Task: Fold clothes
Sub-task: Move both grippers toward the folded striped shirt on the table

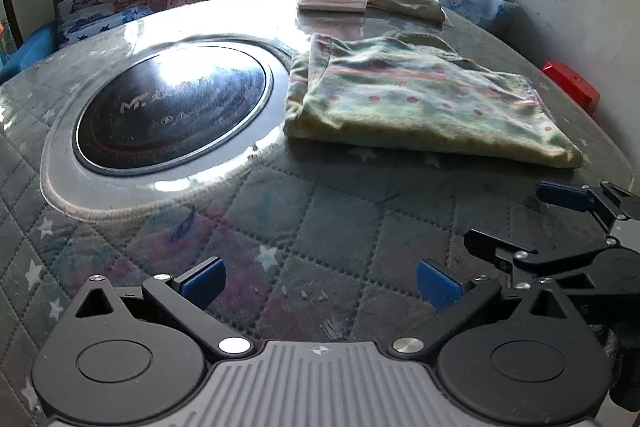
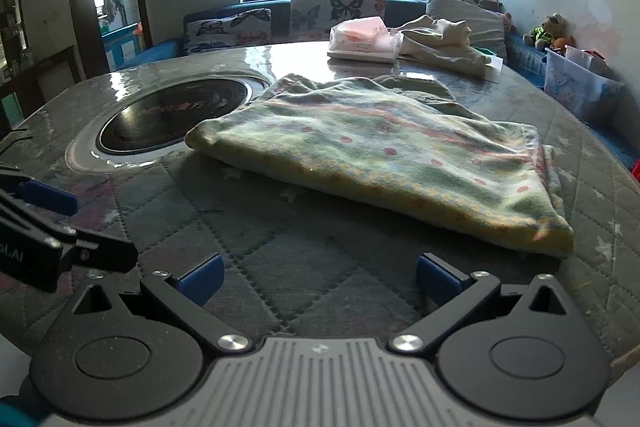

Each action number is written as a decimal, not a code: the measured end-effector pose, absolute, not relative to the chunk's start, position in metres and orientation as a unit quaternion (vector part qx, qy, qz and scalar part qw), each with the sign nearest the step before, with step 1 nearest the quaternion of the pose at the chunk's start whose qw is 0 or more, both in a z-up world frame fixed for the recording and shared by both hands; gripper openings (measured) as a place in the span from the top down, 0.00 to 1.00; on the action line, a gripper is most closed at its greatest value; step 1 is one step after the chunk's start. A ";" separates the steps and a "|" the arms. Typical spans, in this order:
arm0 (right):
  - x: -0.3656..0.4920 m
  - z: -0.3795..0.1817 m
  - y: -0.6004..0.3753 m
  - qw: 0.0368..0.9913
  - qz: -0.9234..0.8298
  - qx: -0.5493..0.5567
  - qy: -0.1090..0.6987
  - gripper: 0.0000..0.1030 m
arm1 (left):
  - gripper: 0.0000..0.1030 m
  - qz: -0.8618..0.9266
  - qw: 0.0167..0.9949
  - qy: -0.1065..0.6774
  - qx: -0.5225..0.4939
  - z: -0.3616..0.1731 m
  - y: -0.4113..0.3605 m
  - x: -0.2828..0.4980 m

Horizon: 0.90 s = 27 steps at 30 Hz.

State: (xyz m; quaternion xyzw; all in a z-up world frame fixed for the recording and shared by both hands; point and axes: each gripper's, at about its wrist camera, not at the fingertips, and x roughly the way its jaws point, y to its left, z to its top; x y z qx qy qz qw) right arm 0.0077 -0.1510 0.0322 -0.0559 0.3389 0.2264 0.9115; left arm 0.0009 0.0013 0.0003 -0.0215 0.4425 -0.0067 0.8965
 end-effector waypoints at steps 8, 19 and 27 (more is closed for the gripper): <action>0.007 0.046 -0.148 0.918 0.227 -0.077 0.317 0.03 | 0.00 -0.004 0.894 0.447 -0.040 0.008 0.017 0.010; 0.020 0.054 -0.136 0.915 0.230 -0.091 0.318 0.16 | 0.00 -0.002 0.896 0.442 -0.046 0.015 0.033 0.036; 0.037 0.053 -0.134 0.913 0.224 -0.077 0.333 0.24 | 0.00 -0.014 0.896 0.441 -0.048 0.014 0.033 0.059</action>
